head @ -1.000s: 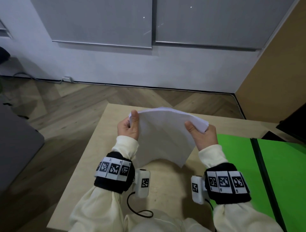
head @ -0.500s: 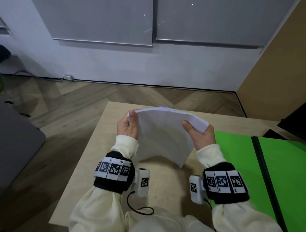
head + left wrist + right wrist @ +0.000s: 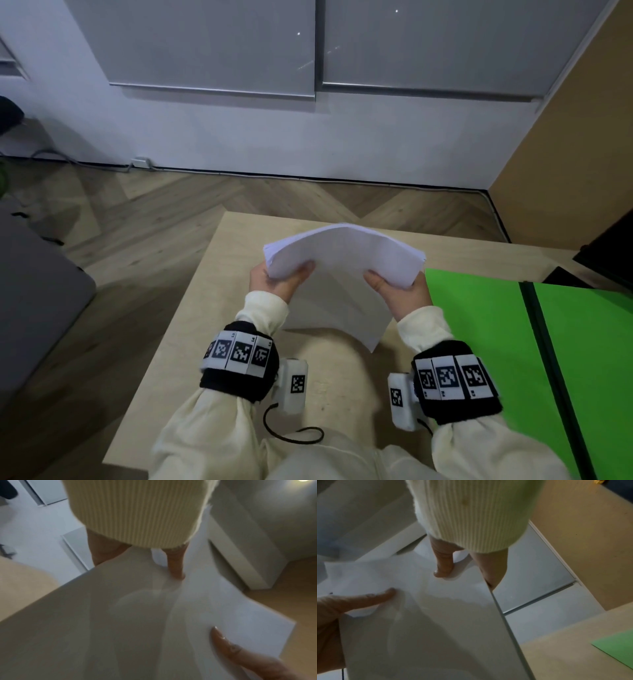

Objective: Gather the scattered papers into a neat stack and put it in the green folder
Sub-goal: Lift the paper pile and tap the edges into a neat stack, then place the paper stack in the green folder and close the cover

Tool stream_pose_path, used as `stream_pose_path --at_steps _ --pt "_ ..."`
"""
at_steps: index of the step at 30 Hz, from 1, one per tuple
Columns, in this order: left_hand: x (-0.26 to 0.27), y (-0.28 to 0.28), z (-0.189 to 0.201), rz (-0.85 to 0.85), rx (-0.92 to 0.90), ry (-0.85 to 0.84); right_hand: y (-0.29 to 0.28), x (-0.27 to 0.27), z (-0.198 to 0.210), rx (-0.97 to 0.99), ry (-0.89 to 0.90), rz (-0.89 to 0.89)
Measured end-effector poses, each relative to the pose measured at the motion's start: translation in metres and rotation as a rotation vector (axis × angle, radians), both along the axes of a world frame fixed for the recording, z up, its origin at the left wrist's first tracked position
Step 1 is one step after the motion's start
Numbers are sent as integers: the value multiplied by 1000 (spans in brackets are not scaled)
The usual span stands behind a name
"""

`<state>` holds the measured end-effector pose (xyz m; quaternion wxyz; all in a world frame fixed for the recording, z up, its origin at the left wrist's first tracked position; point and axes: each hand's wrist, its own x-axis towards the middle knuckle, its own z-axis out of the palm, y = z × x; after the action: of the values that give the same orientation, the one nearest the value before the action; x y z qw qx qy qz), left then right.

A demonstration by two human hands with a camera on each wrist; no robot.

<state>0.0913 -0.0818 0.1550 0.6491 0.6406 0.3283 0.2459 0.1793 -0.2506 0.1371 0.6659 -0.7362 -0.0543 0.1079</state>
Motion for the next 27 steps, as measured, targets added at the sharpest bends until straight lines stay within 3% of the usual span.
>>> stream_pose_path --at_steps 3,10,18,23,27 --pt "-2 -5 -7 -17 6 63 -1 -5 -6 2 61 -58" --pt "2 8 -11 -71 52 76 -5 -5 -5 23 5 -35" --pt "-4 6 -88 -120 78 452 -3 -9 -73 -360 304 -28" --pt "-4 4 -97 -67 -16 458 -14 -7 -73 -379 304 -10" --pt "5 -7 -87 -193 -27 622 -30 3 -63 -419 264 36"
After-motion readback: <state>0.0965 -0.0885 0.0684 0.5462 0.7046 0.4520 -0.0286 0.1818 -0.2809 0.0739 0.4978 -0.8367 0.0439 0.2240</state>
